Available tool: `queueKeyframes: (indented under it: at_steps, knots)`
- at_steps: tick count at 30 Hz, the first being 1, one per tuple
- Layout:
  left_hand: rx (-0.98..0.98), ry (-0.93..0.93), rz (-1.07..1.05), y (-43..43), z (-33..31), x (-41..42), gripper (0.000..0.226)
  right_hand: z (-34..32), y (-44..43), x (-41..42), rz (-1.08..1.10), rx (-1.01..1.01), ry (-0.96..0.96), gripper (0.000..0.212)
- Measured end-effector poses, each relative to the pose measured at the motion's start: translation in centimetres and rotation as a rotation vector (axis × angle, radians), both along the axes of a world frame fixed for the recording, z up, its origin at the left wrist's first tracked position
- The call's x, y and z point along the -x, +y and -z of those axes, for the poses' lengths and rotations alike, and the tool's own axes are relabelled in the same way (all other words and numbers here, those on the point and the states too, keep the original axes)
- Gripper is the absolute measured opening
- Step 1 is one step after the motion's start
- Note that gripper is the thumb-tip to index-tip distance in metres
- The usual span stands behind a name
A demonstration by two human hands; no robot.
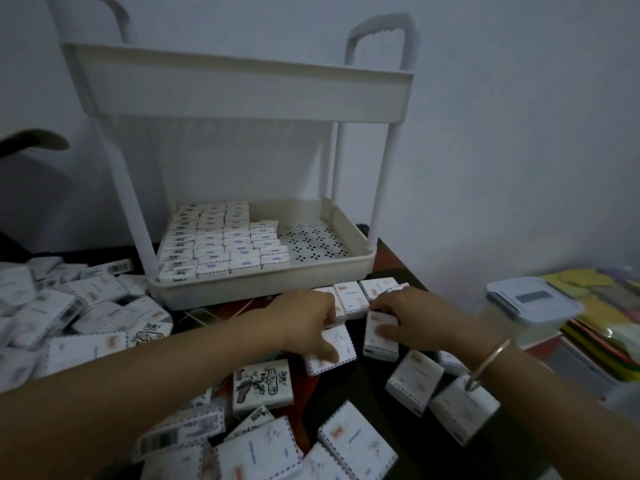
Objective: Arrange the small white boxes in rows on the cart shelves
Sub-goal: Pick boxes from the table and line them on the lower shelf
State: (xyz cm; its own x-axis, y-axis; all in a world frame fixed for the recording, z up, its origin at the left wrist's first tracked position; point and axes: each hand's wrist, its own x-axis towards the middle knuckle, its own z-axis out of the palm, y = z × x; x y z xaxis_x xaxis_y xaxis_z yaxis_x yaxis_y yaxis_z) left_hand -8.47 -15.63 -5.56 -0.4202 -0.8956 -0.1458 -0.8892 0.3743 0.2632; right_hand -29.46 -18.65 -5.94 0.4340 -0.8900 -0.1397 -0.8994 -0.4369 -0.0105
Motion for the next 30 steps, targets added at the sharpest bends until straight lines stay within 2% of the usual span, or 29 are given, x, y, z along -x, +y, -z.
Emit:
queueKeyframes:
  at_steps: [4, 8, 13, 16, 19, 22, 25, 27, 28, 30]
  knots:
    - [-0.016, 0.062, -0.019, 0.1, 0.3, -0.7, 0.051, 0.3, 0.2, -0.1, 0.015, 0.030, -0.031, 0.050]
    - [-0.153, 0.287, -0.085, -0.2, -0.3, -2.0, 0.039, -0.2, 0.2, 0.2, -0.016, 0.042, -0.142, 0.055]
    - [-0.258, 0.445, -0.113, 0.1, -1.1, -3.5, 0.030, -0.4, 0.4, -0.2, 0.000, -0.060, -0.429, 0.038]
    - [-0.306, 0.509, -0.148, 0.1, -1.4, -4.3, 0.029, -0.8, 0.2, -1.1, 0.018, -0.120, -0.597, 0.035]
    - [-0.412, 0.649, -0.213, -0.3, -2.1, -5.1, 0.029, -1.7, -0.7, -1.9, 0.008, -0.057, -0.646, 0.033]
    - [-0.403, 0.732, -0.282, -1.1, -3.3, -6.1, 0.029, -2.7, -1.7, -3.1, 0.011, -0.097, -0.774, 0.038]
    - [-0.394, 0.940, -0.394, -2.4, -4.5, -7.3, 0.032, -4.0, -3.4, -4.8, 0.025, -0.161, -1.048, 0.026]
    - [-0.354, 0.996, -0.461, -3.5, -5.2, -8.2, 0.032, -4.8, -4.9, -6.0, 0.043, -0.151, -1.129, 0.018]
    - [-0.343, 1.005, -0.480, -4.0, -5.4, -8.7, 0.031, -5.1, -5.8, -6.6, 0.072, -0.132, -1.137, 0.020]
    - [-0.338, 1.038, -0.489, -5.1, -5.7, -9.7, 0.028, -5.5, -7.4, -7.9, 0.158, -0.041, -1.124, 0.041]
